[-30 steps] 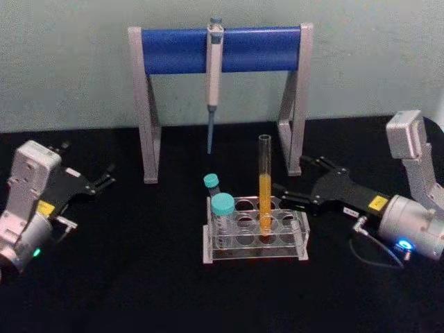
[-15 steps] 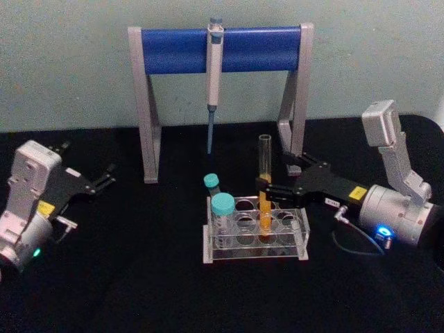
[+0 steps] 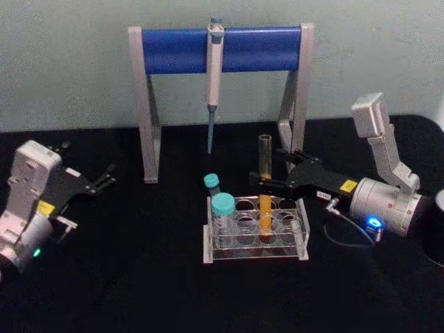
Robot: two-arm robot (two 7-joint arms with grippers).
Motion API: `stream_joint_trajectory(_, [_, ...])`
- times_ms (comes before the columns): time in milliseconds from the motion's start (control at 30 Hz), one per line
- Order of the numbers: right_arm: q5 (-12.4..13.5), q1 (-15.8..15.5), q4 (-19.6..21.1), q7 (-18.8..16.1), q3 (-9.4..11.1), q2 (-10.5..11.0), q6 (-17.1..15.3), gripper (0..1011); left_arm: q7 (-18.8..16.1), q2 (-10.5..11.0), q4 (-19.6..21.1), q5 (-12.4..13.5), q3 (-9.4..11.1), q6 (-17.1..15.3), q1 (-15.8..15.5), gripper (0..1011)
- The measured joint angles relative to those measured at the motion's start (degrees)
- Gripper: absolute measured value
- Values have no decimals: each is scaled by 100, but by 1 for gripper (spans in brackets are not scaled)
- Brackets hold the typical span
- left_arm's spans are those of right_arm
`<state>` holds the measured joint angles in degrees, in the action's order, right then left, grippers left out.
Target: Pick up the test tube from the test tube rack, shake it, then place it back into the test tube rack.
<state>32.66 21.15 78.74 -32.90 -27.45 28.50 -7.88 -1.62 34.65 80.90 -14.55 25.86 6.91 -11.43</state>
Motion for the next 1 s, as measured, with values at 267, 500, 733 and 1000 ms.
stream_joint_trajectory(267, [153, 63, -103, -54, -19, -18, -108, 1000, 0, 0, 0, 0, 0, 0, 0, 1001])
stream_joint_trajectory(500, [148, 62, -99, -52, -17, -17, -107, 1000, 0, 0, 0, 0, 0, 0, 0, 1001])
stream_joint_trajectory(733, [143, 55, -88, -49, -13, -14, -98, 1000, 0, 0, 0, 0, 0, 0, 0, 1002])
stream_joint_trajectory(1000, [133, 50, -81, -46, -8, -11, -91, 969, 0, 0, 0, 0, 0, 0, 0, 1001])
